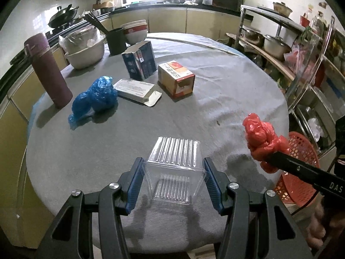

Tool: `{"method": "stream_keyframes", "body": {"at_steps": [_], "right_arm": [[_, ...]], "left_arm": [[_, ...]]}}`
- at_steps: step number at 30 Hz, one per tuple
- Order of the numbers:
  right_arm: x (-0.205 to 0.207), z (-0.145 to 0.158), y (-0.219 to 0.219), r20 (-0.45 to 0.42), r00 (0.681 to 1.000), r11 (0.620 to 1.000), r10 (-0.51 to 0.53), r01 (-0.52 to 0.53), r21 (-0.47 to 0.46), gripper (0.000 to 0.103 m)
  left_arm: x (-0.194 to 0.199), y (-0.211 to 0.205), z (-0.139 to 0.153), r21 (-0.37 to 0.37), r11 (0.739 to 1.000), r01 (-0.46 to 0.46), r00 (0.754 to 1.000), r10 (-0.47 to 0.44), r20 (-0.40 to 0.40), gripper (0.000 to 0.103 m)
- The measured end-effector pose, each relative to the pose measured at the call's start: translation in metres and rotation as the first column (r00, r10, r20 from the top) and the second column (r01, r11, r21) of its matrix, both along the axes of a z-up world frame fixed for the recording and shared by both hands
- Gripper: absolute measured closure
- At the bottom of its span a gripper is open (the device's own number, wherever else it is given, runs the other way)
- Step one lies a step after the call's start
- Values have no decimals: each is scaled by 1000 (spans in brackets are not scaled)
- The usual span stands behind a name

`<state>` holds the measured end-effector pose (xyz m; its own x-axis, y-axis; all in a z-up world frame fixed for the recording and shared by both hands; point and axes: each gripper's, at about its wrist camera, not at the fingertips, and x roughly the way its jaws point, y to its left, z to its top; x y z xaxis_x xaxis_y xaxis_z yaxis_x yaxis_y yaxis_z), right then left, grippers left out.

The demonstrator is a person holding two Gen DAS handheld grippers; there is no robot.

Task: Collect trash
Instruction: 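Lift the red bag with the right tool toward the red basket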

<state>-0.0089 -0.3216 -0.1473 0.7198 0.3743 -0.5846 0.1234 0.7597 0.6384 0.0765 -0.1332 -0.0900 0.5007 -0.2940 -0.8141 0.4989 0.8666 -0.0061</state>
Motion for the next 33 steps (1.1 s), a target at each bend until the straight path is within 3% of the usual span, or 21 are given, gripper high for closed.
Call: {"method": "stream_keyframes", "body": {"at_steps": [15, 33], "right_arm": [[-5, -10, 1, -8, 1000, 1000, -3, 3, 4, 64], [-17, -7, -7, 21, 1000, 1000, -15, 15, 19, 64]], "left_arm": [[-11, -12, 4, 80, 997, 3, 996, -10, 84, 46], [-21, -27, 9, 130, 991, 16, 991, -33, 130, 46]]}}
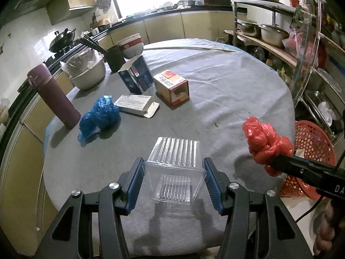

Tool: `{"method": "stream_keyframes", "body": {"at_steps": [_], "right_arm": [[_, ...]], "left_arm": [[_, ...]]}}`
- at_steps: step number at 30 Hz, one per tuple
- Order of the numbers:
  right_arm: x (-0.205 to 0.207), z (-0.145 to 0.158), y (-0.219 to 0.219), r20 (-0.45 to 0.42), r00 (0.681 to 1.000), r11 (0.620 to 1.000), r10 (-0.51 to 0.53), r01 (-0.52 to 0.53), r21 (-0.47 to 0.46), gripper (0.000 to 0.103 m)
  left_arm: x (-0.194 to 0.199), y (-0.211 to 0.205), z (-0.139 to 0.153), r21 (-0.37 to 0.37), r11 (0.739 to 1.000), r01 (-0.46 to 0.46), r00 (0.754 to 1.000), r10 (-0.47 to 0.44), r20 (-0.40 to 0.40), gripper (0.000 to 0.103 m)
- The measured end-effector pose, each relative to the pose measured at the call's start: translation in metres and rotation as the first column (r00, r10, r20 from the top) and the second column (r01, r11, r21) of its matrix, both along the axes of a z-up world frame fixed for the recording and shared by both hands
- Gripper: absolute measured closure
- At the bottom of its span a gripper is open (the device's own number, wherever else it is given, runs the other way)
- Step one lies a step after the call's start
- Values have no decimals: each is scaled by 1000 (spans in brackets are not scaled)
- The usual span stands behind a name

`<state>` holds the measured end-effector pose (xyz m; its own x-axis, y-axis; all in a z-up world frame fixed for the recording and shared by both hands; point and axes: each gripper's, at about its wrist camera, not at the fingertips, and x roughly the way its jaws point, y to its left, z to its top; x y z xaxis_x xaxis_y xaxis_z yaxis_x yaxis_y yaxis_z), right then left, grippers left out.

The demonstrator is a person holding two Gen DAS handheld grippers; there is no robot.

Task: Collect trash
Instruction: 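Lift the red bag with the right tool toward the red basket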

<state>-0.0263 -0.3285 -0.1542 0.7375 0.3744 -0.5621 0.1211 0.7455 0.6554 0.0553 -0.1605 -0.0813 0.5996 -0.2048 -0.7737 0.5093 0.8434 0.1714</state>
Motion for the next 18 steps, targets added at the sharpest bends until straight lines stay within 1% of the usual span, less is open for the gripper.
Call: {"method": "stream_keyframes", "body": {"at_steps": [8, 18], "right_arm": [[-17, -1, -12, 15, 1000, 1000, -24, 24, 19, 64], [-44, -2, -29, 21, 997, 997, -72, 72, 29, 64]], "left_arm": [[-8, -11, 2, 19, 1000, 21, 1000, -21, 15, 46], [-20, -33, 3, 42, 996, 72, 997, -73, 28, 46]]}}
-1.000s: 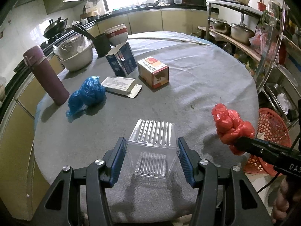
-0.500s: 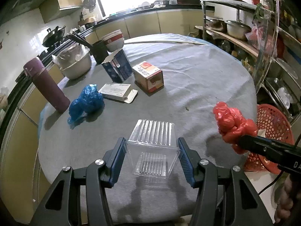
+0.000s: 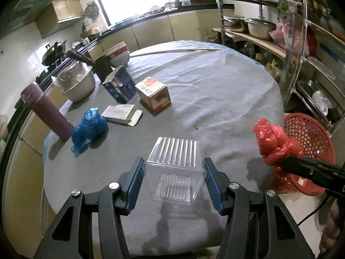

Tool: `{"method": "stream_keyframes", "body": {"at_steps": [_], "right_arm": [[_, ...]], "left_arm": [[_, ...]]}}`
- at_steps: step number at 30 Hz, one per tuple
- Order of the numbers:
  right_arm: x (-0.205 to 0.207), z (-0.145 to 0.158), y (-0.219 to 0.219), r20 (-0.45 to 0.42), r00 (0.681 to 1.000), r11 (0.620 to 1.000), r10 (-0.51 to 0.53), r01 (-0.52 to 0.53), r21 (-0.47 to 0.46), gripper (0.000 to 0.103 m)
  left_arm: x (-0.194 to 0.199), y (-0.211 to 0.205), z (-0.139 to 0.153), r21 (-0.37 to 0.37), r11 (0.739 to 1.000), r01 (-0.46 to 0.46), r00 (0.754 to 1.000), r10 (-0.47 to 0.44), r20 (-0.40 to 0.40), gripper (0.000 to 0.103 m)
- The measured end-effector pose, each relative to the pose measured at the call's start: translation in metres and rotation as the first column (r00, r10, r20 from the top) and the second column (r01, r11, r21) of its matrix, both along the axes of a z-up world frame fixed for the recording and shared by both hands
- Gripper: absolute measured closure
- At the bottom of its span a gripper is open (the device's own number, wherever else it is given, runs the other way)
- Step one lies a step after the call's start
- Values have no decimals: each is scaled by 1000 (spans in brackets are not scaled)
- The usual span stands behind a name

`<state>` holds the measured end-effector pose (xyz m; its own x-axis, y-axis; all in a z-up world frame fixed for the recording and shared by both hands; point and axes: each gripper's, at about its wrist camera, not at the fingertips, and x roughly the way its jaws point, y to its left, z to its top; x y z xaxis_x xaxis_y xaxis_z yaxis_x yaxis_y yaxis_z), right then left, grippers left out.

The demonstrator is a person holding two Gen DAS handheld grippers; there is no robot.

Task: Collect trash
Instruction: 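Lift the red bag with the right tool toward the red basket, then lower the red bag into the basket and open the right tool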

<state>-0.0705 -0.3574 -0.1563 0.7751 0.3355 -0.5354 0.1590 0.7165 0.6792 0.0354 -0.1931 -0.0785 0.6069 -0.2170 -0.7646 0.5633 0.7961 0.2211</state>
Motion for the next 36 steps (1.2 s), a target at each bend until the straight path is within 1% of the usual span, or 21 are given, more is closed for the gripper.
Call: {"method": "stream_keyframes", "body": {"at_steps": [5, 17, 29, 36], "right_arm": [[-15, 2, -9, 5, 1000, 1000, -30, 30, 2, 64], [-42, -5, -29, -23, 995, 996, -93, 93, 15, 64], [-65, 0, -52, -22, 986, 986, -167, 168, 11, 64], [-79, 0, -64, -24, 976, 977, -215, 215, 11, 64]], "left_arm": [[-6, -11, 2, 4, 1000, 29, 1000, -29, 8, 46], [-20, -40, 4, 16, 993, 116, 993, -117, 21, 46], [-39, -78, 9, 25, 975, 221, 974, -222, 37, 46], [-52, -101, 10, 35, 959, 283, 958, -284, 39, 46]]}}
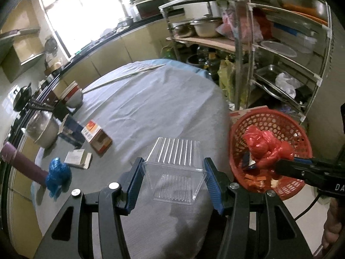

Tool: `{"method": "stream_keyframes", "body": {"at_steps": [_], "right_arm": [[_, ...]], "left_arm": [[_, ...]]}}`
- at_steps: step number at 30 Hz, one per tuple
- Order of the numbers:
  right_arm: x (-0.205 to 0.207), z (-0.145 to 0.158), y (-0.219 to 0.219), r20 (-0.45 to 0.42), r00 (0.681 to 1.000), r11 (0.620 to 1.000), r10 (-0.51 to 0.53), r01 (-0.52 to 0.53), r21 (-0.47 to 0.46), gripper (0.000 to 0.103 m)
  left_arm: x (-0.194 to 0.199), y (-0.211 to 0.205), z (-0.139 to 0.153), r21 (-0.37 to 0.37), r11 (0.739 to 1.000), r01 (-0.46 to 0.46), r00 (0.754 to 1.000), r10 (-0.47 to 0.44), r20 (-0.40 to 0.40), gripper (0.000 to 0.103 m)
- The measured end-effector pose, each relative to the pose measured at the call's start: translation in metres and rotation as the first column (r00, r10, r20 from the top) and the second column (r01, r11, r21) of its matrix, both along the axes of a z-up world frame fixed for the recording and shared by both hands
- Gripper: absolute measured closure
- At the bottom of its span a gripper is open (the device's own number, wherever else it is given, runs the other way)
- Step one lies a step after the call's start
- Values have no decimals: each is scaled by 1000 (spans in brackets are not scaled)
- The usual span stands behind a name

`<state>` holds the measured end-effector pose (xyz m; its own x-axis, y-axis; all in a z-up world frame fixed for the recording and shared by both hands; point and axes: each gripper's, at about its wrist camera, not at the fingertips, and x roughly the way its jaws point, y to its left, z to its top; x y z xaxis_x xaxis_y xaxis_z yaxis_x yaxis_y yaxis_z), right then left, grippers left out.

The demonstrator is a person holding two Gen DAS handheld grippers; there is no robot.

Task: Collect trash
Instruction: 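Lower the red bag into the basket and open the right tool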

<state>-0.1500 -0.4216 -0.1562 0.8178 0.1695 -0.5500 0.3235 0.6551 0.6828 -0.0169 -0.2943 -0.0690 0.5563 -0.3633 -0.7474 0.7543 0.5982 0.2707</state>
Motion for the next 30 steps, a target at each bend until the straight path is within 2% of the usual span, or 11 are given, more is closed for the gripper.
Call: {"method": "stream_keyframes", "body": {"at_steps": [11, 23, 30], "right_arm": [[-35, -9, -33, -33, 993, 994, -112, 112, 8, 64], [-84, -24, -67, -82, 966, 969, -245, 247, 18, 64], [-98, -29, -77, -92, 953, 956, -287, 291, 35, 64]], "left_arm": [[-24, -36, -6, 17, 994, 109, 994, -109, -25, 46], [-45, -85, -16, 16, 975, 220, 971, -218, -99, 46], [-60, -104, -23, 32, 962, 272, 959, -268, -91, 45]]}}
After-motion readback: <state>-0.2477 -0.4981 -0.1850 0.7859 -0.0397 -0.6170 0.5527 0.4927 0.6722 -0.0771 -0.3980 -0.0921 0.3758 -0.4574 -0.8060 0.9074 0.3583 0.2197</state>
